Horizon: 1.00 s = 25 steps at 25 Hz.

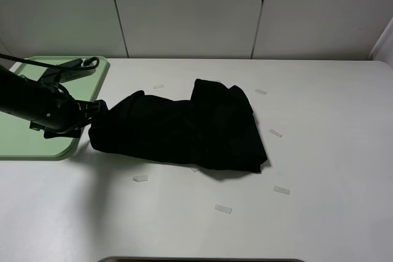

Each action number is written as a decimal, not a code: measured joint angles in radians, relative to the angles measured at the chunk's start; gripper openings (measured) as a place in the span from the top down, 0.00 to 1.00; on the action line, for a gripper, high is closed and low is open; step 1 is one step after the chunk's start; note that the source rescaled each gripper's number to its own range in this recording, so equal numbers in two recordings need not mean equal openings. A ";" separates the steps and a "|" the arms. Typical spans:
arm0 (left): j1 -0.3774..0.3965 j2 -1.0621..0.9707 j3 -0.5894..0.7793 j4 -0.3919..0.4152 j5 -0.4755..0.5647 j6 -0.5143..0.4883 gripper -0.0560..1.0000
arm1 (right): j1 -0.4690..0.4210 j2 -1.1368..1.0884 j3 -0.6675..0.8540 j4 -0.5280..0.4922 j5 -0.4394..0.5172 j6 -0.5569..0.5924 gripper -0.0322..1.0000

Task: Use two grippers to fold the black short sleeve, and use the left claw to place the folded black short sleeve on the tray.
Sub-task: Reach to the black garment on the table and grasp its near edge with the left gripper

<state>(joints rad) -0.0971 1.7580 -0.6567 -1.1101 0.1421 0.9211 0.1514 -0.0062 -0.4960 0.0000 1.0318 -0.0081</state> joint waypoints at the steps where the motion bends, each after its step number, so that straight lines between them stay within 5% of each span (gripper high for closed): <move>1: 0.000 0.011 -0.004 0.000 -0.008 0.000 0.11 | 0.000 0.000 0.000 0.000 0.000 0.000 0.00; 20: -0.133 0.191 -0.180 -0.061 0.029 0.009 0.12 | 0.000 0.000 0.000 0.000 0.000 0.000 0.00; 23: -0.156 0.207 -0.197 -0.086 0.040 0.012 0.19 | 0.000 0.000 0.000 0.000 0.000 0.000 0.00; 25: -0.165 0.215 -0.199 -0.098 0.049 0.012 0.33 | 0.000 0.000 0.000 0.000 0.000 0.000 0.00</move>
<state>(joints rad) -0.2618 1.9733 -0.8552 -1.2077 0.1908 0.9335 0.1514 -0.0062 -0.4960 0.0000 1.0318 -0.0081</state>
